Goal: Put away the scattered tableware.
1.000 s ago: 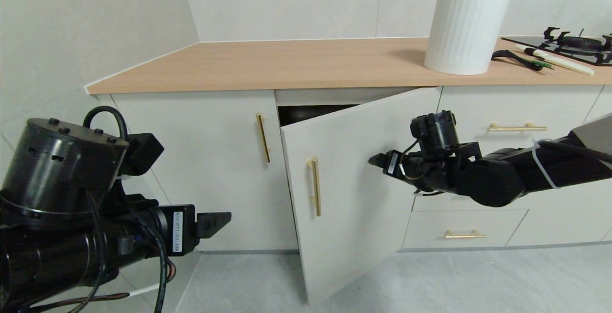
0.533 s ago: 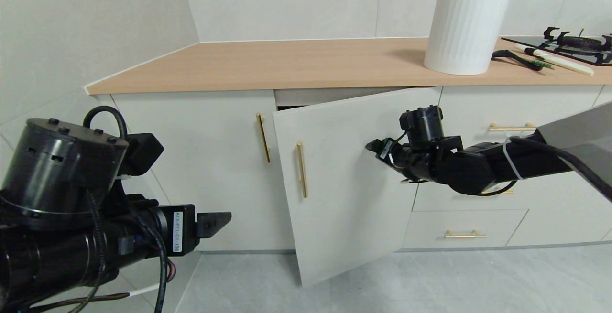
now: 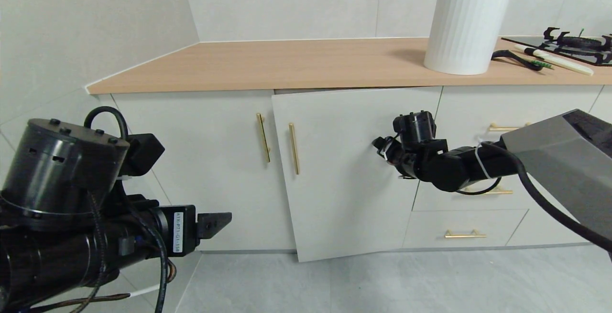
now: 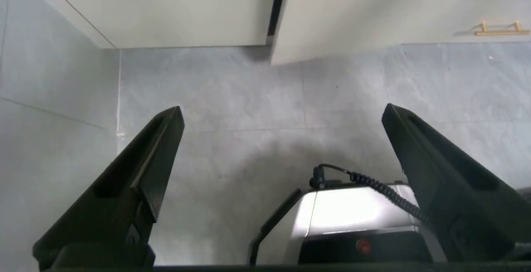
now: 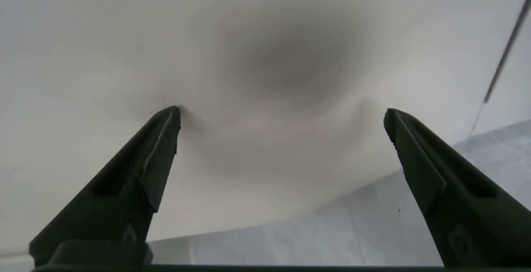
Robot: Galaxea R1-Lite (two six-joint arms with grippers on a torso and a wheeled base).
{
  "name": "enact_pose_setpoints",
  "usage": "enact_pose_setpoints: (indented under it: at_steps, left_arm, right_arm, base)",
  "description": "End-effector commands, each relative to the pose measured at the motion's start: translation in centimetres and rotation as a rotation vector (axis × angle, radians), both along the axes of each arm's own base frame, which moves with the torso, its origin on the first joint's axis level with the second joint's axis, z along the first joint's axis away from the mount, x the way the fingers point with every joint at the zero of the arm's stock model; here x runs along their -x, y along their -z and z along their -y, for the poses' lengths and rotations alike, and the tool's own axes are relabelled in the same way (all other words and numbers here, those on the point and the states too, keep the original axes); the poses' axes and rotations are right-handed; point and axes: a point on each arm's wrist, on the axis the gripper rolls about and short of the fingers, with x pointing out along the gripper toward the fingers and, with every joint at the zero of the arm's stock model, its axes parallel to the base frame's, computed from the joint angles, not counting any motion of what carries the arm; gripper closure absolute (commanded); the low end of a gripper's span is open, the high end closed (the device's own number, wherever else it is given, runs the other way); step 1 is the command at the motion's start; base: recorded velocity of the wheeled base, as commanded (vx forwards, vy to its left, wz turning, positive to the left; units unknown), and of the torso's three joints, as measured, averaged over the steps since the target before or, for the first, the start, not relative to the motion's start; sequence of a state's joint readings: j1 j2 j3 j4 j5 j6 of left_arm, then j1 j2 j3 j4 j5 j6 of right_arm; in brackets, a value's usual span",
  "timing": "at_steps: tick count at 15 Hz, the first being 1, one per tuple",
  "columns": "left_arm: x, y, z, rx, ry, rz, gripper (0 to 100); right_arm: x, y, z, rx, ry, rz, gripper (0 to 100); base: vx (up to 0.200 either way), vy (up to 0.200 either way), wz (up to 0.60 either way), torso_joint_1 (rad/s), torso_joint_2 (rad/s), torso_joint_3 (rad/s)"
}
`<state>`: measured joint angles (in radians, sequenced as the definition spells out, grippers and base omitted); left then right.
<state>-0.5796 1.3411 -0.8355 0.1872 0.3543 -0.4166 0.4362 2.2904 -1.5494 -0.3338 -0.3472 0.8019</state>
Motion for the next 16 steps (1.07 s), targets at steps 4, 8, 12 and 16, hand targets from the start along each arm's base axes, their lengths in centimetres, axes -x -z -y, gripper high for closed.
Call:
enact_pose_setpoints:
  at_steps: [4, 8, 12, 16]
  left_arm:
    - [0.0, 0.1, 0.0, 0.0, 0.001, -0.002, 0]
    - [0.0, 0.1, 0.0, -0.002, 0.0, -0.003, 0]
    - [0.0, 0.1, 0.0, -0.001, 0.001, -0.004, 0]
    - [0.0, 0.1, 0.0, -0.001, 0.001, -0.004, 0]
  right_arm:
    - [-1.6, 1.9, 0.5, 0.03, 0.067, -0.01, 0]
    - [-2.4, 2.6, 0.9, 0.043, 0.099, -0.014, 0]
    - [-2.7, 2.9, 1.1, 0.053, 0.12, -0.015, 0]
    - [-1.3, 1.3, 1.1, 0.038, 0.087, -0.015, 0]
  base:
    - [0.0, 0.0, 0.0, 0.0, 0.0, 0.0]
    - [0.0, 0.0, 0.0, 0.0, 0.0, 0.0]
    - [0.0, 0.0, 0.0, 0.0, 0.0, 0.0]
    - [0.0, 0.0, 0.0, 0.0, 0.0, 0.0]
